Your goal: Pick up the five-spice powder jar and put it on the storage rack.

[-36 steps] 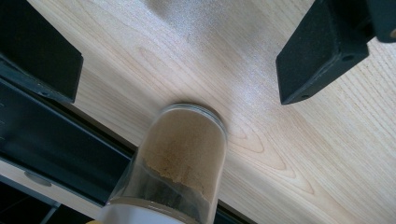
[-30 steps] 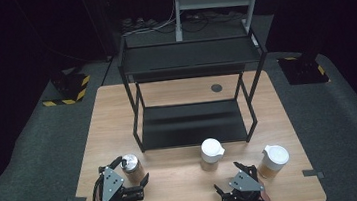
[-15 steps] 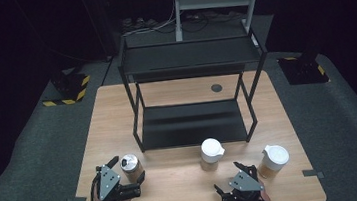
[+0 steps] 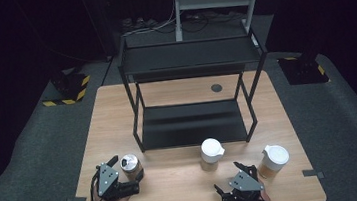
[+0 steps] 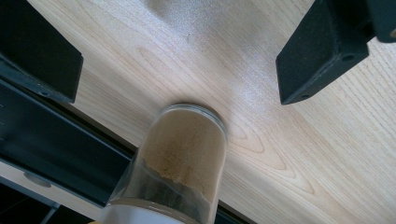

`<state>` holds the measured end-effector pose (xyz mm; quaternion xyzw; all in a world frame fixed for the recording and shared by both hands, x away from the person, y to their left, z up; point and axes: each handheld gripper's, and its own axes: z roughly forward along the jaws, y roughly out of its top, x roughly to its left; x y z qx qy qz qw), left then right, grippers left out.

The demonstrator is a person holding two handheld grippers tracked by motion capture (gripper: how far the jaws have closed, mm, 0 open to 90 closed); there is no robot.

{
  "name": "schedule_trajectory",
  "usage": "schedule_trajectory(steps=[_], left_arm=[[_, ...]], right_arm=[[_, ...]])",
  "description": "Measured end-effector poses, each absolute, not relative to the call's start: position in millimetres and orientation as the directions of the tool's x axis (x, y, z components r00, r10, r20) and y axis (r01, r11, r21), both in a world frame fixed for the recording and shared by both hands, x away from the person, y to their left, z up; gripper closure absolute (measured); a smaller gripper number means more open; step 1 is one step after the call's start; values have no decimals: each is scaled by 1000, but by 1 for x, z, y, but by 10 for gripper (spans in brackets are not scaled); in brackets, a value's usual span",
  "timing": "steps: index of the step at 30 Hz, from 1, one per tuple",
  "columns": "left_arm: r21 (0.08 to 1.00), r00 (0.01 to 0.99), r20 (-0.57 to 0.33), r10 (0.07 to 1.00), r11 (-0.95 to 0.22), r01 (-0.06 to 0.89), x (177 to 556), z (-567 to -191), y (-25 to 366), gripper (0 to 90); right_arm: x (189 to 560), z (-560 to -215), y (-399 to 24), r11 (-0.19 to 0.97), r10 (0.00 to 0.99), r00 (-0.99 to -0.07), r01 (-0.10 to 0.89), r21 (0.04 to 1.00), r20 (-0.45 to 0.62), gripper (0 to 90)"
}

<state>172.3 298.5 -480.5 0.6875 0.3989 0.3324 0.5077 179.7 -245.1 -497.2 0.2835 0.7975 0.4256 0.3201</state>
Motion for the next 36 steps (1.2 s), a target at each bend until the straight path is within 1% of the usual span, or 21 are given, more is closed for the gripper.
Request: schedule_trajectory(steps=[4, 6, 10, 12, 14, 29, 31, 36], left_arm=[[966, 456, 41, 889, -152, 210, 173, -483, 299, 60], [967, 458, 33, 888, -145, 211, 174, -484, 300, 105], [965, 457, 41, 889, -154, 214, 175, -484, 298, 150], [964, 450, 40, 892, -153, 218, 176, -484, 297, 158], [964, 447, 38, 894, -151, 219, 176, -485, 298, 197], [964, 456, 20, 890, -138, 228, 178, -488, 303, 304], [965, 464, 26, 886, -143, 219, 177, -489, 304, 337], [966, 466, 20, 885, -137, 218, 178, -489, 305, 344]], right_arm=[[180, -497, -245, 477, 725, -635, 180, 861, -269, 0], [180, -497, -245, 477, 725, -635, 180, 860, -268, 0], [180, -497, -245, 477, 724, -635, 179, 860, -270, 0], [180, -497, -245, 476, 725, -634, 180, 861, -268, 0], [180, -497, -246, 474, 726, -635, 181, 862, -266, 0], [180, -497, -246, 475, 724, -637, 180, 861, -266, 0], [180, -497, -246, 474, 724, -637, 180, 862, -265, 0], [180, -497, -246, 474, 723, -637, 180, 862, -265, 0]])
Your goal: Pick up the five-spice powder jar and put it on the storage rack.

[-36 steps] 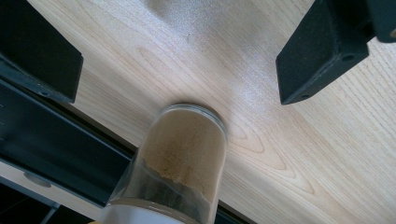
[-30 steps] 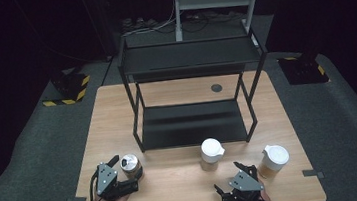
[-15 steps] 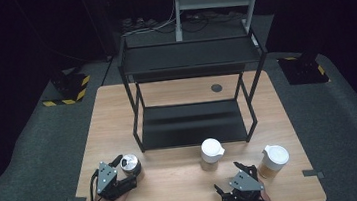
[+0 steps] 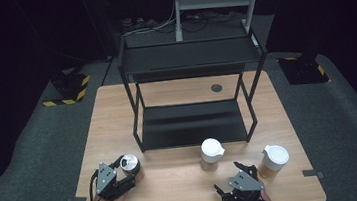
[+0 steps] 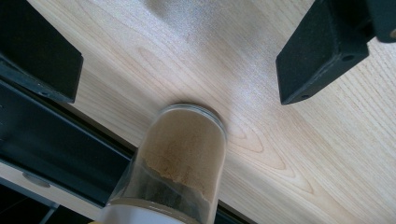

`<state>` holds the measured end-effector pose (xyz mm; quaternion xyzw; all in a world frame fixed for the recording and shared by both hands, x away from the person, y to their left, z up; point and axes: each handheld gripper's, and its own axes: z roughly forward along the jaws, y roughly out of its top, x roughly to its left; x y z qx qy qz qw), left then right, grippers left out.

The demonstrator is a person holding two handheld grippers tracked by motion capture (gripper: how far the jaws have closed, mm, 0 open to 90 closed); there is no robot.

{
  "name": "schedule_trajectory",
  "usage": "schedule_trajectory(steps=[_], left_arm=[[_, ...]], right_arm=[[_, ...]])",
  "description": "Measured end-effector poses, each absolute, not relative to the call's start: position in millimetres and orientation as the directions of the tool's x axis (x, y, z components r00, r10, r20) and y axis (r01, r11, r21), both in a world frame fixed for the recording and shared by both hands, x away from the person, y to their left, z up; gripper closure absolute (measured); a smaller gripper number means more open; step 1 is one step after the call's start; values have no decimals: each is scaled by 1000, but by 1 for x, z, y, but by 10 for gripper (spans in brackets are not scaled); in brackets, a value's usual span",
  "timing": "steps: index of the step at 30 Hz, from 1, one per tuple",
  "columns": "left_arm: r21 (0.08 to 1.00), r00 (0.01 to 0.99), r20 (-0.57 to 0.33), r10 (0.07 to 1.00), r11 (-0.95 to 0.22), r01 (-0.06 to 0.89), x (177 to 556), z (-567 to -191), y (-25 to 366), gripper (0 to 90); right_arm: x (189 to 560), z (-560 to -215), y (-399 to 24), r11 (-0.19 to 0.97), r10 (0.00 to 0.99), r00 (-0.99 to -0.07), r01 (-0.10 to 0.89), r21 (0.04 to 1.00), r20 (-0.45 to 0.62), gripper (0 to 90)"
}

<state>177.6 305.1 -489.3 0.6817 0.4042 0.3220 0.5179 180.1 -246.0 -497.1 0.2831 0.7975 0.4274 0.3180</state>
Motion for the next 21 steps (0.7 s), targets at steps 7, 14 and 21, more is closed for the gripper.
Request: schedule_trajectory(steps=[7, 14, 21], left_arm=[[966, 471, 24, 882, -142, 216, 177, -489, 306, 348], [965, 482, 27, 876, -149, 217, 177, -487, 303, 349], [970, 491, 14, 871, -131, 205, 175, -482, 300, 349]], right_arm=[[180, -497, -246, 474, 722, -639, 180, 862, -264, 0], [180, -497, -246, 478, 721, -639, 179, 860, -268, 0], [181, -496, -244, 481, 723, -639, 190, 856, -264, 0]])
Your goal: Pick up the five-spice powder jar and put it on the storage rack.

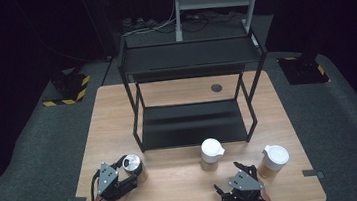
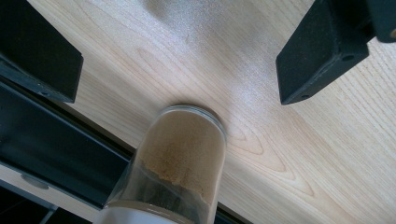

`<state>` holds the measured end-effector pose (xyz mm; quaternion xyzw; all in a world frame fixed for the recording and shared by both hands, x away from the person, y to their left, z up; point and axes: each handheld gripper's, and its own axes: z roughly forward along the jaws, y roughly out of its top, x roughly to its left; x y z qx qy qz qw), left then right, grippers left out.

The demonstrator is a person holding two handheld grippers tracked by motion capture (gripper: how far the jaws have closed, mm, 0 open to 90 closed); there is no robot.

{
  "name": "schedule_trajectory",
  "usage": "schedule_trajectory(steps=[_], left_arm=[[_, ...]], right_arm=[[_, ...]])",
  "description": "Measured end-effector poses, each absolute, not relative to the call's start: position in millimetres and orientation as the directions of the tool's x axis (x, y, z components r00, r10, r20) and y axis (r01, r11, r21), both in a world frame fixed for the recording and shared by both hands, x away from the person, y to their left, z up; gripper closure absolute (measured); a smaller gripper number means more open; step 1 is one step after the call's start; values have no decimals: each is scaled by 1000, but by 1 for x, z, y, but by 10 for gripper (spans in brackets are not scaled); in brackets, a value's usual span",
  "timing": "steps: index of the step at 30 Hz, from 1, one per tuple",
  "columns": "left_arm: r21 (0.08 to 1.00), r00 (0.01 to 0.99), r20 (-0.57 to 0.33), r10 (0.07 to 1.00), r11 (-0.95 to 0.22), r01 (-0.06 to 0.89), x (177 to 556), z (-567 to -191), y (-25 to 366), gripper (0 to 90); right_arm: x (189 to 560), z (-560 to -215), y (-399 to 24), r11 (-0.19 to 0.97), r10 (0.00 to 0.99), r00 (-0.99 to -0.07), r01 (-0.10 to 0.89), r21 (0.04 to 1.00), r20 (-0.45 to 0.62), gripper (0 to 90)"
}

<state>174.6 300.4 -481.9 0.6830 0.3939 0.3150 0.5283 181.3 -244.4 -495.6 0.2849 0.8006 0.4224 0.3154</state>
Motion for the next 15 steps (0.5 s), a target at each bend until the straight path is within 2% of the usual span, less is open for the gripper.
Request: schedule_trajectory(steps=[15], left_arm=[[973, 506, 8, 862, -123, 195, 170, -464, 280, 349]], right_arm=[[183, -495, -245, 480, 723, -640, 197, 855, -258, 0]])
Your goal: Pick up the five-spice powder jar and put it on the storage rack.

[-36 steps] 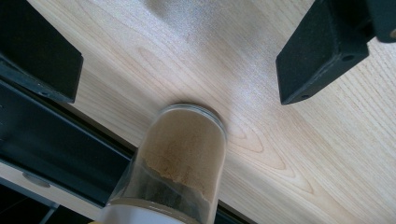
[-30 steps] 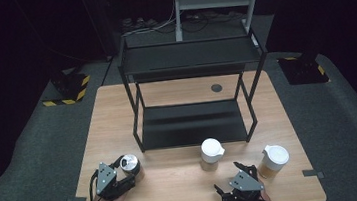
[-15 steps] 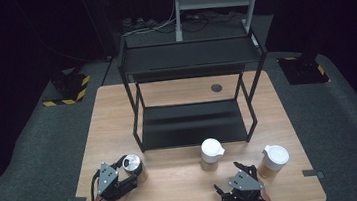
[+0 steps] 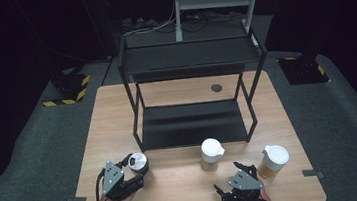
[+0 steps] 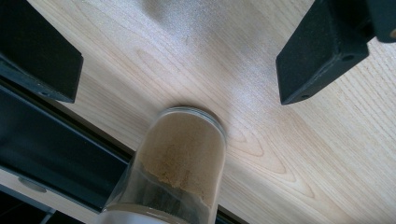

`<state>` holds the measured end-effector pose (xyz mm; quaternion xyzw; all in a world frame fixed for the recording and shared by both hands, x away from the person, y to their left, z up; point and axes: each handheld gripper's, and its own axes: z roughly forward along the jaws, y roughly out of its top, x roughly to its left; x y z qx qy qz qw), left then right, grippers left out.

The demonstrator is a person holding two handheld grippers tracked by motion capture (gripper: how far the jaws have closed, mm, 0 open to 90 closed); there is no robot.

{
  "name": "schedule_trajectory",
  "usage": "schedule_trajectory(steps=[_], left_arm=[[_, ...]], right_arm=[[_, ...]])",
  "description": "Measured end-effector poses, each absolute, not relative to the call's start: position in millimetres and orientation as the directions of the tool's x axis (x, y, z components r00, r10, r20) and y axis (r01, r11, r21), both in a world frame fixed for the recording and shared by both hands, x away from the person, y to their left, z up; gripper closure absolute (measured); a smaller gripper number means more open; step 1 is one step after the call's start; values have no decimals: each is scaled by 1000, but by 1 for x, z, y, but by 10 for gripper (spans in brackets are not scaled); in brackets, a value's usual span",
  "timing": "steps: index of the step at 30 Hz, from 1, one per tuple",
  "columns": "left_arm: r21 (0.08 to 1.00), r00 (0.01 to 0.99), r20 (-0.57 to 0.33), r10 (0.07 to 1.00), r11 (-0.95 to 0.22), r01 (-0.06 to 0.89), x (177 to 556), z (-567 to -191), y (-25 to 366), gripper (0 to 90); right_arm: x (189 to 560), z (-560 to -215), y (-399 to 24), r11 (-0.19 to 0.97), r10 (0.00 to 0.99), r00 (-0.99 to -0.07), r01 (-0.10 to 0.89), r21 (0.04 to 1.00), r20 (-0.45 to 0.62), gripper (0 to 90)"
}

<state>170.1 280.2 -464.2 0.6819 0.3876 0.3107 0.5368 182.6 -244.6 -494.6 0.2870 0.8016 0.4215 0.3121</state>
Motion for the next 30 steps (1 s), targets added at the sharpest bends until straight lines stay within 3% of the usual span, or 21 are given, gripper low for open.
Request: schedule_trajectory(steps=[30], left_arm=[[969, 502, 23, 865, -142, 200, 204, -435, 243, 349]], right_arm=[[184, -494, -248, 470, 722, -648, 200, 860, -243, 0]])
